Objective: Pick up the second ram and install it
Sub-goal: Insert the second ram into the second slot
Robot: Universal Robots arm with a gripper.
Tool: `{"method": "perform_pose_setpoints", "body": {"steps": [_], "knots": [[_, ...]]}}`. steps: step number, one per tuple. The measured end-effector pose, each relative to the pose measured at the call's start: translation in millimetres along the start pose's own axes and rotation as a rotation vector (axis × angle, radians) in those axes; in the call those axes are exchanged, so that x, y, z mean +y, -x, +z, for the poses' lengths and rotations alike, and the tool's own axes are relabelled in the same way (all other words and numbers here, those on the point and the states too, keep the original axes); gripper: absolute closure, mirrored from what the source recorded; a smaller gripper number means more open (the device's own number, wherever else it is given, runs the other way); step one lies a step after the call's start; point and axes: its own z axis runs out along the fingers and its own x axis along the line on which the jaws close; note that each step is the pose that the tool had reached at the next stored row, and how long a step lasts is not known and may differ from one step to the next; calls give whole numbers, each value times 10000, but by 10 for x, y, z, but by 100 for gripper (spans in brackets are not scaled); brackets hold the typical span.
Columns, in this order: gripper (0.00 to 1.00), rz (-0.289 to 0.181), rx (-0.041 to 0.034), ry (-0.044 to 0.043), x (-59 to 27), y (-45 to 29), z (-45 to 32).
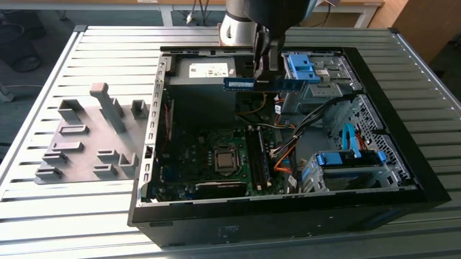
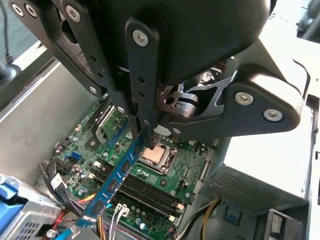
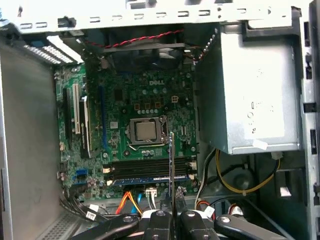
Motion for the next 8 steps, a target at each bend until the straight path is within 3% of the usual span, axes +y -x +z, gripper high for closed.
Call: {"method": "perform_pose_setpoints", "body": {"steps": [8], "knots": [[86,603,-3,-8,1,-3,16]]}}
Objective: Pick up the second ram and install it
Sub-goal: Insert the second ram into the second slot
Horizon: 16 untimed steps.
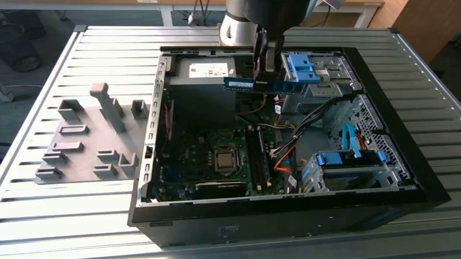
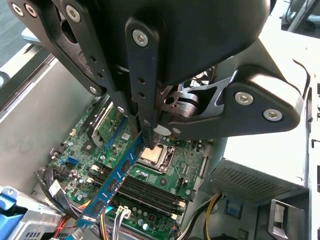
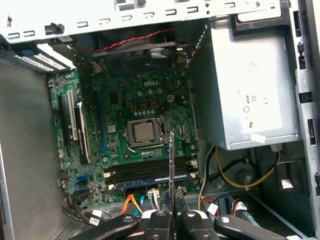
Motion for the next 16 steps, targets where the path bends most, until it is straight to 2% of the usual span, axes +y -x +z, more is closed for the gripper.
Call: {"method": "perform_pose_setpoints", "body": {"steps": [12,16], "knots": [[86,18,2,-1,0,0,4],[86,202,2,-3,0,0,4]]}}
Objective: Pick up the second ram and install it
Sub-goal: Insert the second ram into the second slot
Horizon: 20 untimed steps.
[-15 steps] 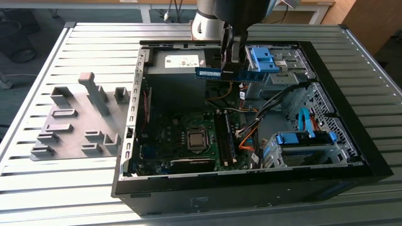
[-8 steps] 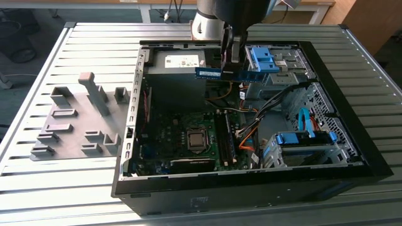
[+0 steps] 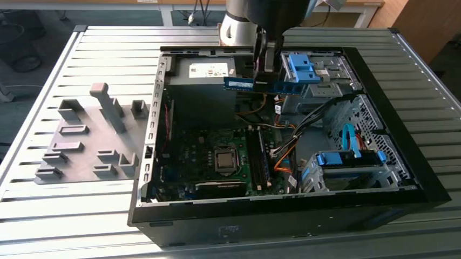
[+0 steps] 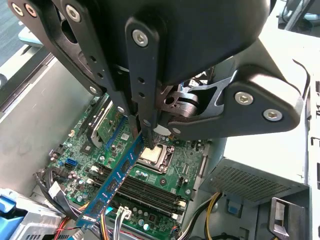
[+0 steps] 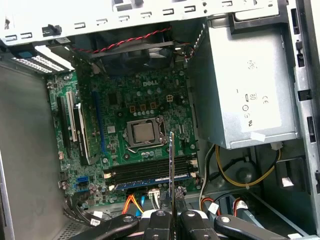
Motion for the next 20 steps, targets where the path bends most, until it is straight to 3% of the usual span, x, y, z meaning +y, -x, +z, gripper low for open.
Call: {"method": "perform_pose_setpoints", "body": {"steps": [20], "knots": [[86,1699,-5,-22,4,-1,7]]}}
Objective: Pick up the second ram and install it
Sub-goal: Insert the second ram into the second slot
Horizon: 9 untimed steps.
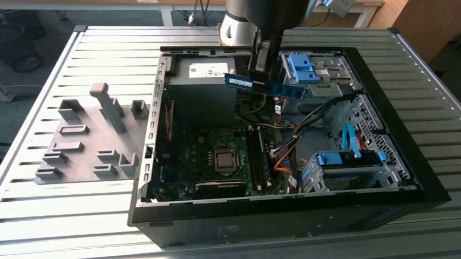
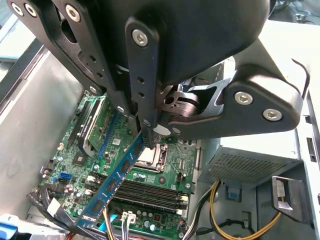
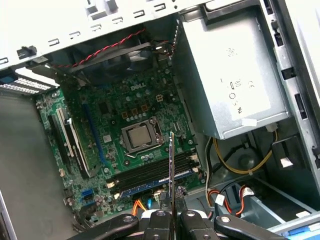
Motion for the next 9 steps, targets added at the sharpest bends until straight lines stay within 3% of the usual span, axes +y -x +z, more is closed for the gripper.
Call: {"method": "perform_pose_setpoints", "body": {"steps": [9], "knots": [[86,672,-2,-8,9,-3,3]]}}
